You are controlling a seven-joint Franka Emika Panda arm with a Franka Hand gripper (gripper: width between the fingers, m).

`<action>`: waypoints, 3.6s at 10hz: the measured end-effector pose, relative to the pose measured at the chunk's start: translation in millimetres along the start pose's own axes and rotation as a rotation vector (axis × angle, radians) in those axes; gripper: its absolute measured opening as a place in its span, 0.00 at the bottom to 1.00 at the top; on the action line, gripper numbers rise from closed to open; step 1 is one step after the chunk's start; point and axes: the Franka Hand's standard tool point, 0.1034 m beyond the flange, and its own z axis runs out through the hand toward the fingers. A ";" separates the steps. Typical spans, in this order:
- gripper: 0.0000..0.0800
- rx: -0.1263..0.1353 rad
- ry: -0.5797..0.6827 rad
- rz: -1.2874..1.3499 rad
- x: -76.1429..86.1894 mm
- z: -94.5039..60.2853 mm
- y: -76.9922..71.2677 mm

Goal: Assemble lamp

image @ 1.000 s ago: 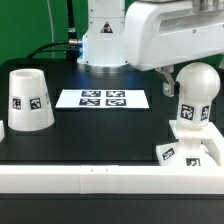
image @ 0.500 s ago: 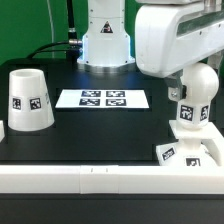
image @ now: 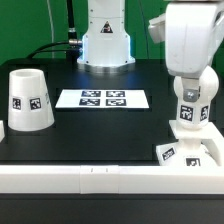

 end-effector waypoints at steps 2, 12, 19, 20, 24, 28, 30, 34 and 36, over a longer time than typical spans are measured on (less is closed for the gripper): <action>0.87 -0.004 -0.009 -0.172 -2.4 2.2 0.5; 0.71 -0.055 -0.051 -0.606 -6.2 5.3 6.2; 0.72 -0.036 -0.046 -0.296 -16.1 5.8 8.5; 0.72 -0.037 -0.043 -0.214 -16.9 5.9 8.9; 0.72 -0.041 -0.018 0.134 -15.7 6.2 9.2; 0.72 -0.038 -0.016 0.510 -6.3 6.8 3.3; 0.72 -0.039 -0.019 0.589 -3.2 5.8 6.1; 0.72 -0.041 -0.015 0.819 -3.9 5.9 6.3; 0.72 -0.036 -0.009 1.023 -4.9 6.1 5.6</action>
Offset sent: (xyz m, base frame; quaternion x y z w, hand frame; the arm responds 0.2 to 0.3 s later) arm -0.0047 0.0116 -0.0017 -0.0375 0.0112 -0.1550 0.9871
